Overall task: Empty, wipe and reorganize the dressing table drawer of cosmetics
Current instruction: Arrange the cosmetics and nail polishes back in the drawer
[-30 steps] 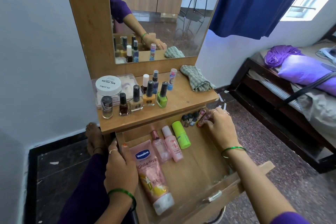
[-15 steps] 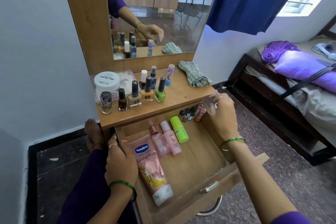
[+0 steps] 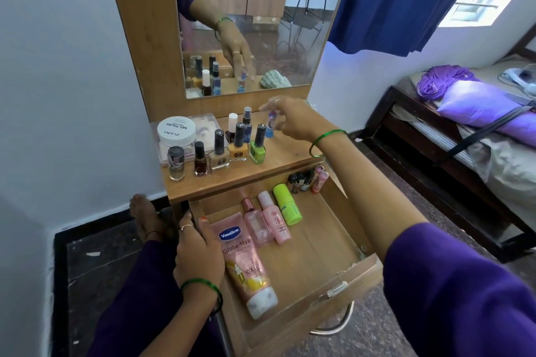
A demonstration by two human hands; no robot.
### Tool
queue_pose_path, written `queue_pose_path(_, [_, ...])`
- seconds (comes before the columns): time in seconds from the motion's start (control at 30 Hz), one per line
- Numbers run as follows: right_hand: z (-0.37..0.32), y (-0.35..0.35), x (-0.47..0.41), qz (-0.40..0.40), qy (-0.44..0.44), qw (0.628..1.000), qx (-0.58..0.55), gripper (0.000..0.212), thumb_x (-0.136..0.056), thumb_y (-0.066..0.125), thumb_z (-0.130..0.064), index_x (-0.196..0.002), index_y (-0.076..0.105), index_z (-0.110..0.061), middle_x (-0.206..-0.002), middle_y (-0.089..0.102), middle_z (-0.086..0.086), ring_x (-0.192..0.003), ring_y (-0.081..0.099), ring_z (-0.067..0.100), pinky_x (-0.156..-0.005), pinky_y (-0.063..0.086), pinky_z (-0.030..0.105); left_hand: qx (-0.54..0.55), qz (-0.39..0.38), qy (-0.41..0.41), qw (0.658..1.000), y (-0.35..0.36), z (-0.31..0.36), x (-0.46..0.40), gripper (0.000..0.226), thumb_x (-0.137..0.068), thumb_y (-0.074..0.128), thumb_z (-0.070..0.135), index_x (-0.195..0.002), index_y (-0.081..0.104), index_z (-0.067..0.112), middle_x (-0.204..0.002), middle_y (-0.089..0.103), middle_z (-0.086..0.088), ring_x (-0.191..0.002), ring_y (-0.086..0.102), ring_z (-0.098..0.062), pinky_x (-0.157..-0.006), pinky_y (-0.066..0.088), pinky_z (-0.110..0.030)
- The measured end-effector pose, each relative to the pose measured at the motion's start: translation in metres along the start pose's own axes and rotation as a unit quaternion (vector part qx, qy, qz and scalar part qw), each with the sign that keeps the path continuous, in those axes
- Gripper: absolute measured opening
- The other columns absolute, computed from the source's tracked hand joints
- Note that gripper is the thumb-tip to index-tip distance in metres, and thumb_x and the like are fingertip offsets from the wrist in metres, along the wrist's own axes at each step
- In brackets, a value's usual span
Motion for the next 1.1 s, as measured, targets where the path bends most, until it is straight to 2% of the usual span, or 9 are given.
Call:
queue_pose_path(0.13, [0.012,-0.014,0.015,0.096,0.013,0.995,-0.030,0.017,-0.081,0.061,0.004,-0.096,0.067,-0.002,-0.092,0.068,0.013,-0.085,0.061,0.022,-0.078,0.048,0.029,-0.003,0.005,0.001,1.000,-0.003,-0.001,-0.002,0.036,-0.101,0.032,0.031,-0.126,0.047,0.010,-0.077,0.052,0.003,-0.058,0.043,-0.005,-0.049,0.027,-0.019])
queue_pose_path(0.23, [0.023,-0.037,0.053,0.203,0.027,0.975,-0.087,0.011,-0.080,0.068,-0.007,-0.090,0.067,-0.002,-0.084,0.067,0.008,-0.074,0.059,0.015,-0.072,0.046,0.018,0.003,0.015,-0.003,1.000,-0.013,-0.002,-0.009,0.038,-0.101,0.031,0.031,-0.129,0.045,0.011,-0.087,0.054,-0.001,-0.065,0.045,-0.012,-0.053,0.030,-0.024])
queue_pose_path(0.3, [0.039,-0.040,0.088,0.225,0.059,0.967,-0.100,0.010,-0.079,0.071,-0.011,-0.088,0.067,-0.006,-0.077,0.062,0.002,-0.064,0.054,0.008,-0.064,0.043,0.010,0.011,0.023,-0.007,1.000,-0.018,-0.002,-0.010,0.036,-0.101,0.031,0.030,-0.130,0.045,0.013,-0.093,0.056,-0.004,-0.074,0.044,-0.017,-0.060,0.030,-0.029])
queue_pose_path(0.37, [0.056,-0.023,0.115,0.200,0.092,0.971,-0.093,0.009,-0.077,0.071,-0.008,-0.085,0.067,-0.008,-0.071,0.059,0.001,-0.059,0.049,0.004,-0.059,0.040,0.013,0.009,0.030,-0.006,0.999,-0.023,-0.003,-0.012,0.034,-0.101,0.031,0.030,-0.127,0.045,0.013,-0.094,0.055,-0.005,-0.076,0.043,-0.017,-0.061,0.028,-0.030])
queue_pose_path(0.43, [0.086,-0.002,0.151,0.158,0.145,0.973,-0.085,0.012,-0.075,0.069,-0.001,-0.085,0.067,-0.008,-0.070,0.060,0.000,-0.060,0.051,0.006,-0.061,0.041,0.017,0.003,0.004,-0.005,1.000,-0.003,-0.004,-0.001,0.034,-0.101,0.031,0.029,-0.127,0.045,0.013,-0.093,0.056,-0.004,-0.075,0.044,-0.017,-0.058,0.028,-0.029])
queue_pose_path(0.57, [0.103,0.033,0.158,0.122,0.171,0.975,-0.075,0.019,-0.072,0.061,0.003,-0.087,0.064,-0.009,-0.074,0.060,-0.001,-0.067,0.054,0.012,-0.061,0.040,0.018,0.002,0.000,0.002,1.000,0.000,0.000,-0.002,0.032,-0.101,0.031,0.029,-0.124,0.046,0.012,-0.091,0.055,-0.005,-0.077,0.049,-0.022,-0.063,0.032,-0.031])
queue_pose_path(0.73, [0.115,0.057,0.140,0.111,0.195,0.973,-0.055,0.017,-0.069,0.061,0.001,-0.085,0.060,-0.006,-0.083,0.062,0.009,-0.081,0.059,0.026,-0.071,0.048,0.037,-0.014,0.001,-0.002,1.000,0.001,0.000,-0.004,0.031,-0.101,0.030,0.030,-0.123,0.045,0.014,-0.098,0.059,-0.011,-0.090,0.058,-0.034,-0.066,0.033,-0.035])
queue_pose_path(0.93, [0.124,0.069,0.133,0.128,0.194,0.971,-0.051,0.020,-0.068,0.065,0.000,-0.086,0.059,-0.005,-0.088,0.051,0.006,-0.087,0.050,0.026,-0.073,0.038,0.031,-0.031,0.003,-0.010,0.999,0.002,-0.001,-0.006,0.034,-0.101,0.030,0.032,-0.125,0.045,0.013,-0.111,0.060,-0.017,-0.099,0.058,-0.039,-0.069,0.033,-0.036])
queue_pose_path(1.1, [0.124,0.070,0.133,0.147,0.189,0.970,-0.043,0.019,-0.072,0.063,0.002,-0.089,0.056,-0.002,-0.090,0.047,0.007,-0.088,0.048,0.027,-0.075,0.036,0.031,-0.031,0.010,-0.014,0.999,0.002,-0.002,-0.005,0.033,-0.101,0.030,0.033,-0.118,0.048,0.011,-0.104,0.059,-0.012,-0.084,0.052,-0.028,-0.067,0.033,-0.034])
Point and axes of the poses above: each hand's wrist, its own x-axis away from the middle knuckle, its own y-axis out of the palm, z = x × y, the point moved 8 cm from there along -x, towards the middle knuckle
